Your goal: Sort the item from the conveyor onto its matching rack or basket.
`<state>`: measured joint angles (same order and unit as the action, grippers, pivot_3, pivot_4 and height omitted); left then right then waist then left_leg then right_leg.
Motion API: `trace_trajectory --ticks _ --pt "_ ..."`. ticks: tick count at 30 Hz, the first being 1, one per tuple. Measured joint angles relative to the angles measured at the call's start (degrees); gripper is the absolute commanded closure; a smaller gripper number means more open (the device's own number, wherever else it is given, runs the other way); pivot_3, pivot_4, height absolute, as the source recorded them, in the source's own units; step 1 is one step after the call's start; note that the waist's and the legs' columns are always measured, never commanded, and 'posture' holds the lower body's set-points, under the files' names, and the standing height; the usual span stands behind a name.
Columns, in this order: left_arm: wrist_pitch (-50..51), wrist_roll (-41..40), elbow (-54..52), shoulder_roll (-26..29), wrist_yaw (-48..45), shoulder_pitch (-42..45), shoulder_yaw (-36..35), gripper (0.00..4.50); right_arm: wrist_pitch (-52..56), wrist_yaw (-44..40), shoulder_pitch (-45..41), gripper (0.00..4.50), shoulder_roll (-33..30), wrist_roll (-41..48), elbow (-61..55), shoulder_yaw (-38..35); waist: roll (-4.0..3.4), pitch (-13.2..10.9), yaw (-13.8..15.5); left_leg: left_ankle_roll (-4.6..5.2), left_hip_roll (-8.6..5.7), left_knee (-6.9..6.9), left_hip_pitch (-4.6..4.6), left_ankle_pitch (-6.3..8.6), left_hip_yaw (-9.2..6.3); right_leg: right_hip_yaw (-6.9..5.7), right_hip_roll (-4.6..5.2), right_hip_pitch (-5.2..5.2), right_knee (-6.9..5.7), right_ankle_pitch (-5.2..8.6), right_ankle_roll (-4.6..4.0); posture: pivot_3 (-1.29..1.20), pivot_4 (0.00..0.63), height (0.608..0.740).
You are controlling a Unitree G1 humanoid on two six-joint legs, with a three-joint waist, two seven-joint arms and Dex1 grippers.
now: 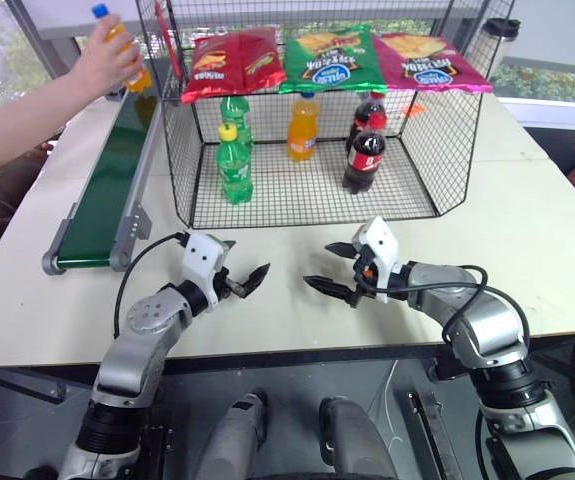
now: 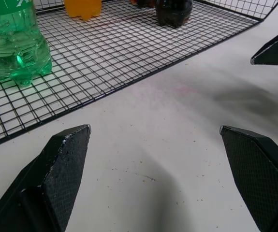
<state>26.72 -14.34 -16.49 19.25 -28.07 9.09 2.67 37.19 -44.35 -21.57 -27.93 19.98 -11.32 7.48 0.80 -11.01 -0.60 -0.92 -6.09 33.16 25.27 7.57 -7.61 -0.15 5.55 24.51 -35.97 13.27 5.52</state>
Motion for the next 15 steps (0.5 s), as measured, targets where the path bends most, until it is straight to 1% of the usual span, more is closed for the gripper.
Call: trace_trajectory --ticks 15 --pt "0.3 -0.2 -1.6 0.1 0.1 0.0 -0.1 0.00 0.1 -0.6 0.0 0.04 -0.4 0.5 -0.3 0.0 0.00 0.0 0.0 0.00 0.00 0.00 0.01 0.00 0.00 0.00 0.00 0.01 0.00 0.00 0.00 0.00 0.150 0.739"
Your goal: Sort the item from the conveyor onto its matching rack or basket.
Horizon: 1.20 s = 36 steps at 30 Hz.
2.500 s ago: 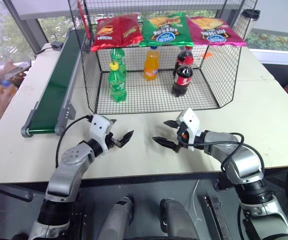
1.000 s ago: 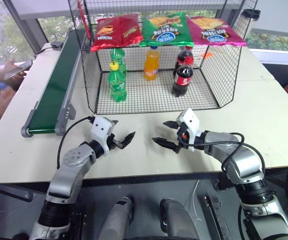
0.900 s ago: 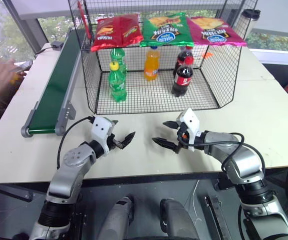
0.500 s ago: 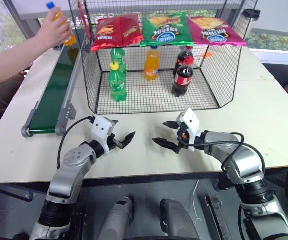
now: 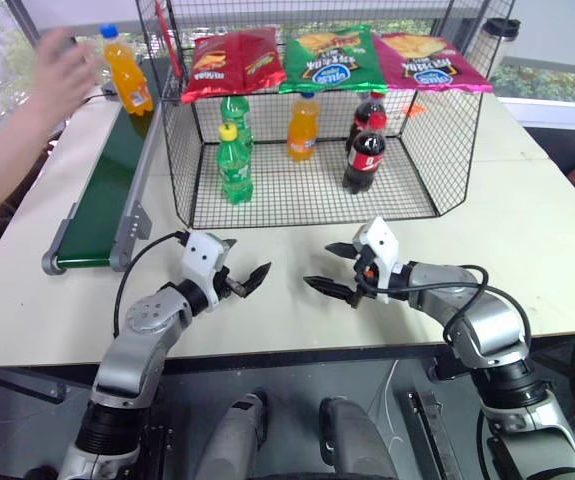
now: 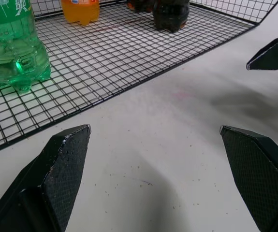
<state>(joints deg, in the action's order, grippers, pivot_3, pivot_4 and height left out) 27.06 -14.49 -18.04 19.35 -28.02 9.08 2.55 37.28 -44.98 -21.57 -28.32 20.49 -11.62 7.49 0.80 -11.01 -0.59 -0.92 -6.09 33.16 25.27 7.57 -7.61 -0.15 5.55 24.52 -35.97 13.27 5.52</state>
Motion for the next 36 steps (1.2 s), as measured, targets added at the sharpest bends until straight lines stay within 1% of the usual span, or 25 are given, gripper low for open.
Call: trace_trajectory --ticks 3,8,12,15,18,21,23,26,31,36 --pt "0.4 -0.1 -1.5 0.4 0.6 0.0 -0.4 0.00 0.1 -0.6 0.0 0.04 -0.3 0.4 -0.9 0.0 0.00 0.0 0.0 0.00 0.00 0.00 0.01 0.00 0.00 0.00 0.00 0.01 0.00 0.00 0.00 0.00 0.150 0.739" --pt "3.3 -1.6 -6.8 1.9 2.0 -0.9 -4.2 0.00 0.9 -2.5 -0.3 0.04 -1.6 1.9 -3.4 0.0 0.00 0.0 -0.1 0.00 0.00 -0.01 0.02 0.01 -0.01 0.00 0.00 0.03 0.01 0.01 0.01 0.00 0.150 0.739" --pt "7.8 -5.1 -11.0 3.4 4.3 -2.8 -12.1 0.00 1.8 -3.8 -3.1 0.04 -1.7 4.3 -6.2 -0.3 -0.01 0.0 -0.2 0.00 0.04 -0.05 0.03 0.01 -0.06 -0.02 -0.02 0.07 -0.01 0.02 0.01 0.00 0.150 0.739" --pt "10.4 -8.1 -11.6 4.1 6.4 -2.7 -19.3 0.00 2.0 -4.4 -4.7 0.04 -1.7 5.7 -7.6 -0.5 -0.01 0.0 -0.1 0.00 0.03 -0.04 0.03 0.01 -0.06 -0.03 -0.02 0.05 0.01 0.02 0.01 0.00 0.150 0.739" --pt "12.2 -10.8 -10.5 4.8 8.3 -2.8 -26.6 0.00 2.4 -4.5 -6.3 0.04 -1.4 6.8 -8.2 -0.4 -0.01 0.0 0.0 0.00 0.02 -0.04 0.06 0.01 -0.06 -0.04 -0.01 0.05 0.08 0.02 0.00 0.00 0.150 0.739" --pt "12.4 -12.3 -7.2 6.2 10.2 -2.6 -33.4 0.00 2.4 -4.8 -8.4 0.04 -0.7 7.4 -8.3 -0.3 -0.01 0.0 -0.1 0.00 0.02 -0.05 0.06 0.01 -0.06 -0.04 -0.01 0.06 0.08 0.01 0.00 0.00 0.150 0.739" --pt "12.3 -12.4 -5.5 6.9 11.3 -2.5 -35.9 0.00 2.3 -5.0 -8.8 0.04 -0.6 7.8 -8.3 -0.2 -0.01 0.0 0.0 0.00 0.02 -0.06 0.06 0.01 -0.05 -0.04 0.00 0.06 0.10 0.01 0.00 0.00 0.150 0.739" --pt "11.7 -12.3 -3.1 7.7 12.3 -2.5 -37.8 0.00 2.3 -5.2 -9.3 0.04 -0.3 7.9 -8.3 0.7 0.00 0.0 0.1 0.00 0.01 -0.05 0.07 0.01 -0.05 -0.04 0.00 0.04 0.15 0.00 -0.02 0.00 0.150 0.739" --pt "9.6 -12.2 -0.3 7.8 13.4 -2.2 -38.0 0.00 2.3 -5.2 -9.7 0.04 -0.2 7.9 -8.3 0.7 0.01 0.0 0.0 0.00 0.01 -0.08 0.07 0.02 -0.05 -0.03 0.00 0.04 0.20 -0.01 -0.02 0.00 0.150 0.739" --pt "8.0 -11.8 1.7 7.8 13.8 -1.6 -37.5 0.00 2.3 -5.0 -9.7 0.04 -0.3 7.9 -8.3 0.7 0.01 0.0 0.0 0.00 0.02 -0.12 0.07 0.02 -0.05 -0.03 0.00 0.06 0.20 -0.12 -0.21 0.00 0.150 0.739"
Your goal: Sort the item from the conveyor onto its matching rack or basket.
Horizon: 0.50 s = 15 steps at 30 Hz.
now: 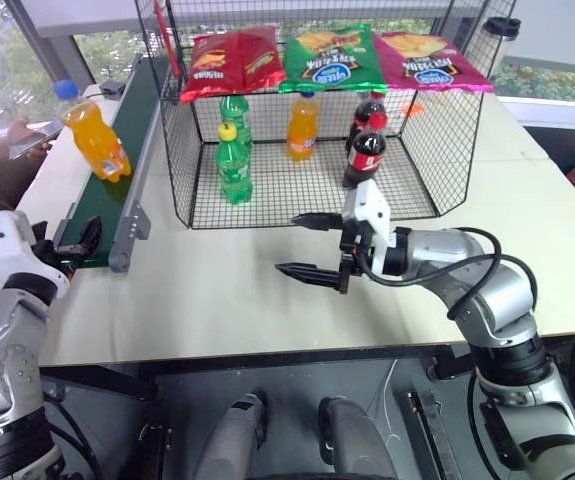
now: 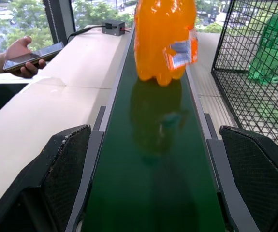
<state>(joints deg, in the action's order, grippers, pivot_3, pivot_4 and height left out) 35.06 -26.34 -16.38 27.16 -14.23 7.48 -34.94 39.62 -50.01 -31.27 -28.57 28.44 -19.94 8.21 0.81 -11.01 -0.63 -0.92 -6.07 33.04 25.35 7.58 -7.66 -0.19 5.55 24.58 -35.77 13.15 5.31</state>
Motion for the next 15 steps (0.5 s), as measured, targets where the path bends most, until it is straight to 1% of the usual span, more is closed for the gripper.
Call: trace_trajectory --ticks 15 --pt "-2.4 1.4 1.8 1.1 0.5 1.9 2.4 0.00 1.1 1.1 0.1 0.04 -0.1 0.0 -0.2 0.0 0.00 0.0 0.0 0.00 0.00 -0.01 0.00 0.00 0.00 0.00 0.00 0.00 0.01 0.00 0.01 0.00 0.150 0.739"
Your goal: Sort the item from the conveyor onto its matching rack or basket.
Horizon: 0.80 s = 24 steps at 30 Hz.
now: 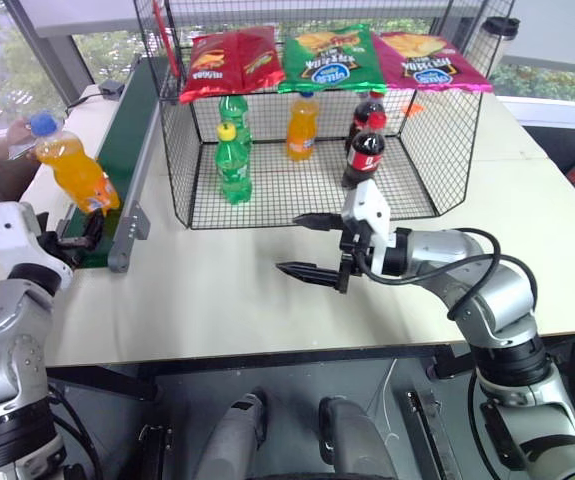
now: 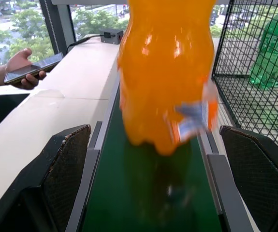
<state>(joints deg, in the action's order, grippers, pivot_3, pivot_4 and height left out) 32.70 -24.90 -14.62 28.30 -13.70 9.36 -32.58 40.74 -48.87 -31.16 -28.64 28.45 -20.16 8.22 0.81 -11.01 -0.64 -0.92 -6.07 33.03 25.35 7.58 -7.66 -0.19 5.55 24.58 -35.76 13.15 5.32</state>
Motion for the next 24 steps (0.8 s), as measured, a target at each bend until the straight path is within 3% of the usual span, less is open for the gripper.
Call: trace_trajectory --ticks 6,11,19,24 --pt "-0.5 0.5 0.0 0.2 0.0 0.0 0.5 0.00 -0.1 -0.1 0.1 0.04 -0.1 0.0 0.0 0.0 0.00 0.0 0.0 0.00 0.00 0.00 0.00 0.00 0.00 0.00 0.00 0.00 0.00 0.00 0.00 0.00 0.150 0.739" --pt "-2.1 -0.4 0.0 0.5 -2.7 -1.3 0.9 1.55 -0.7 -0.5 0.8 0.00 -0.5 -0.1 0.0 0.0 0.00 0.0 0.0 0.00 0.00 0.00 0.00 0.00 0.00 0.00 0.00 0.00 0.02 0.00 -0.01 0.00 0.150 0.739" --pt "3.1 -9.7 -0.1 1.0 -4.8 1.3 -0.1 1.55 -1.2 -0.5 1.5 0.00 -0.8 -0.1 0.0 0.0 0.04 0.0 0.2 0.00 0.00 0.01 0.06 0.00 -0.08 -0.02 0.00 -0.03 0.06 0.12 0.19 0.00 0.150 0.739" --pt "8.3 -15.8 -2.1 5.7 -8.0 5.8 1.3 1.55 -1.2 -0.5 1.5 0.00 -1.1 -0.1 0.0 0.0 0.05 0.0 -0.1 0.03 0.00 -0.03 0.07 0.01 -0.02 -0.06 0.00 0.03 0.07 -0.01 -0.01 0.00 0.150 0.739"
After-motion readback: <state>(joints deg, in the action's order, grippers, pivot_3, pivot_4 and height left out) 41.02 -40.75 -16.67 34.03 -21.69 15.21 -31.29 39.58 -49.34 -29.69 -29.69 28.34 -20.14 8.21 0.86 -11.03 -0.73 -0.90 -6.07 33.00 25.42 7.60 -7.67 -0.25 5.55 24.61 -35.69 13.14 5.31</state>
